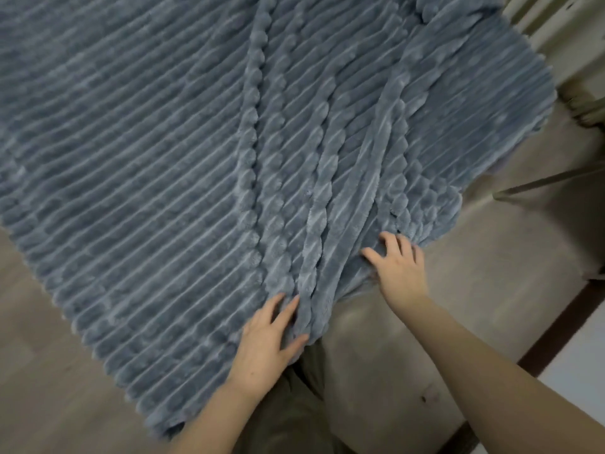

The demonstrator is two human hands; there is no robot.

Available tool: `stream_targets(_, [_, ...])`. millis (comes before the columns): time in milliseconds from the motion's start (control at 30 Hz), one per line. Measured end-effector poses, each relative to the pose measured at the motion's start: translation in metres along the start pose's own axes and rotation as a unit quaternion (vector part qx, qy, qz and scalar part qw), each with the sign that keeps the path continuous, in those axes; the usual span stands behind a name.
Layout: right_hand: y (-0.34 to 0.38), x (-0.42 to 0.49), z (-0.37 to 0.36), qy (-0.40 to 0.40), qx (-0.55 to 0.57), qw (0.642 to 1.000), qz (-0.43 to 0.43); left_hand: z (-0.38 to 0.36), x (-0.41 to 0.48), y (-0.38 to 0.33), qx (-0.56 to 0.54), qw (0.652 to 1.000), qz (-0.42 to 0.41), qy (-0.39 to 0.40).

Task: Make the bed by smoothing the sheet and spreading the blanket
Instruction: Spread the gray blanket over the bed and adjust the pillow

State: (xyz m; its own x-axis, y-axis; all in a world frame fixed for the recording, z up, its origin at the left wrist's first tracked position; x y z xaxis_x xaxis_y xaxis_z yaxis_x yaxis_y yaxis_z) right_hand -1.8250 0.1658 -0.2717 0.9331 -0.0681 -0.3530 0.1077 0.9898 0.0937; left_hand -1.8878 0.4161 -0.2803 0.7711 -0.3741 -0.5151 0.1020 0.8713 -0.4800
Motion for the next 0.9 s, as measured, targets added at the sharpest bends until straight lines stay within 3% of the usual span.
stream_targets(133, [-0.001, 0.023, 0.025, -0.012, -0.037, 0.987, 0.153, -0.006, 0.043, -0.032, 0.074, 0.995, 0.059, 0.019])
stream_targets(267, [0.001, 0.025, 0.038, 0.029, 0.04, 0.971, 0.233, 0.003, 0.057, -0.051, 0.087, 0.99, 0.108, -0.039])
stream_targets(400, [-0.031, 0.013, 0.042, 0.035, 0.051, 0.981, 0.184, -0.006, 0.052, -0.079, 0.053, 0.998, 0.025, 0.013])
stream_targets(500, [-0.074, 0.006, 0.013, 0.145, -0.033, 0.984, 0.099, -0.031, 0.053, -0.111, 0.011, 0.99, -0.022, 0.138])
stream_targets(567, [-0.094, 0.001, -0.009, 0.239, -0.068, 0.967, 0.049, -0.042, 0.061, -0.128, 0.004, 0.98, -0.021, 0.2])
stream_targets(767, [-0.09, 0.037, -0.028, 0.355, -0.009, 0.934, 0.032, -0.049, 0.086, -0.141, 0.11, 0.963, 0.019, 0.245])
stream_targets(833, [-0.096, 0.062, -0.01, 0.316, 0.092, 0.944, -0.008, -0.047, 0.093, -0.146, 0.1, 0.964, 0.052, 0.242])
stream_targets(900, [-0.117, 0.094, 0.032, 0.119, 0.203, 0.97, -0.058, -0.038, 0.102, -0.154, 0.046, 0.981, 0.067, 0.176])
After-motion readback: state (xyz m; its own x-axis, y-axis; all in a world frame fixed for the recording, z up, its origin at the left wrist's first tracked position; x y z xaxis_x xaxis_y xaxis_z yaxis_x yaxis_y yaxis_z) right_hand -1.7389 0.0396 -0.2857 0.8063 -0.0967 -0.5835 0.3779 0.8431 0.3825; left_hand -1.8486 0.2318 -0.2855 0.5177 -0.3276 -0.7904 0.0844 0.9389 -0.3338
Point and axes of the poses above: each hand's wrist, its own x-axis towards the middle knuckle, its own z-axis out of the back of the hand, y = z × x, the point moved 7 cm from there along x, towards the middle knuckle, and after that the axes turned 7 degrees about x, right-handed, at the moved point
